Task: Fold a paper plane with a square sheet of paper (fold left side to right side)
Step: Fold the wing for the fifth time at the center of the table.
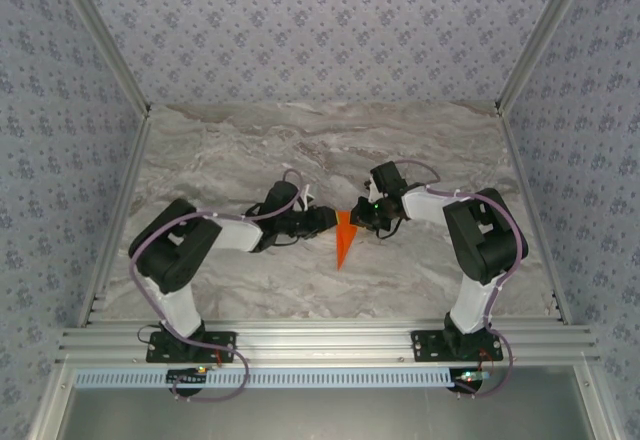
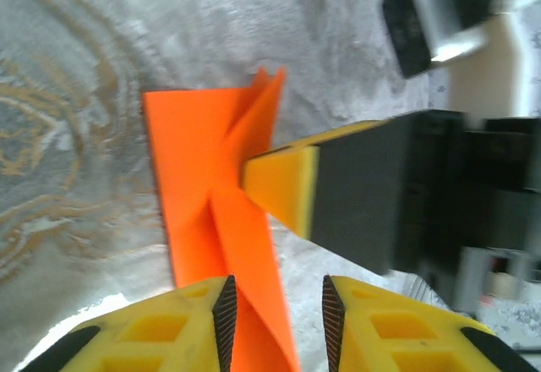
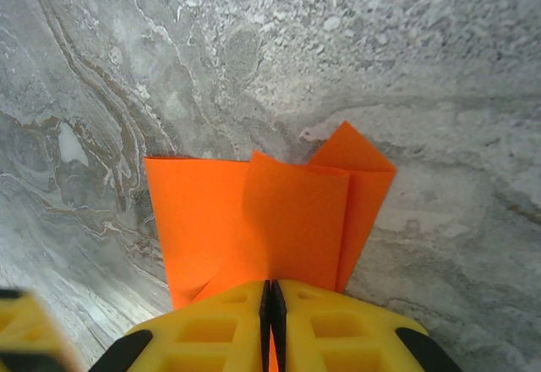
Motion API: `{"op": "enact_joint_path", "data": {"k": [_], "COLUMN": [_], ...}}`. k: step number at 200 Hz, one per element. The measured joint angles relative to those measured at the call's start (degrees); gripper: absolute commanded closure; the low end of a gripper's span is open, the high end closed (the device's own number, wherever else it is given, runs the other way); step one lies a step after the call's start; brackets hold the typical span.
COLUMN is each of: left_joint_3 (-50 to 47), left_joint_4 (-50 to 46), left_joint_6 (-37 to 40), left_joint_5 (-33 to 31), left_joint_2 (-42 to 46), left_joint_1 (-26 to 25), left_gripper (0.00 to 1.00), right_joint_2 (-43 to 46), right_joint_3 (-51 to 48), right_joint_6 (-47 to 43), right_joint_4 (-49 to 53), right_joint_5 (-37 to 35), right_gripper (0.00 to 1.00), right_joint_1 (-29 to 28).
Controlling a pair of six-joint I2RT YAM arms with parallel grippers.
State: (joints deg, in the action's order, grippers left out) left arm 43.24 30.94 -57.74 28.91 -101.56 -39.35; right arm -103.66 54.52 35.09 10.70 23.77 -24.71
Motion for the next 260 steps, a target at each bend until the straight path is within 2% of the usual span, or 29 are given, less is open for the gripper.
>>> {"op": "enact_joint_path", "data": {"k": [13, 33, 86, 146, 260], "left_joint_3": [-0.07, -0.02, 3.30, 5.09, 7.34], "left_joint_4": [-1.92, -4.20, -8.55, -9.64, -18.36], "left_joint_6": [1.16, 2.54, 2.86, 2.84, 6.19], "left_joint_5": [-0.20, 0.04, 3.04, 3.93, 2.25], "left_joint_2": [2.99, 5.90, 4.26, -0.55, -2.75], "left_joint_1": [-0.11, -1.40, -8.70, -8.66, -8.66], "left_gripper": [0.72, 0.73, 0.74, 0.74, 0.73], "right_joint_2": [-0.09, -0.13, -0.28, -0.39, -0.59], "right_joint_3": [0.07, 0.07, 0.20, 0.48, 0.92], "right_joint_6": [0.00, -0.02, -0.02, -0.04, -0.22], "right_joint_4": [0.02, 0.04, 0.02, 0.28, 0.96], "right_joint_5": [0.24, 0.26, 0.48, 0.50, 0.48], "right_gripper": [0.88, 0.88, 0.88, 0.88, 0.88], "right_joint_1": [0.09, 0.09, 0.09, 0.09, 0.07]}}
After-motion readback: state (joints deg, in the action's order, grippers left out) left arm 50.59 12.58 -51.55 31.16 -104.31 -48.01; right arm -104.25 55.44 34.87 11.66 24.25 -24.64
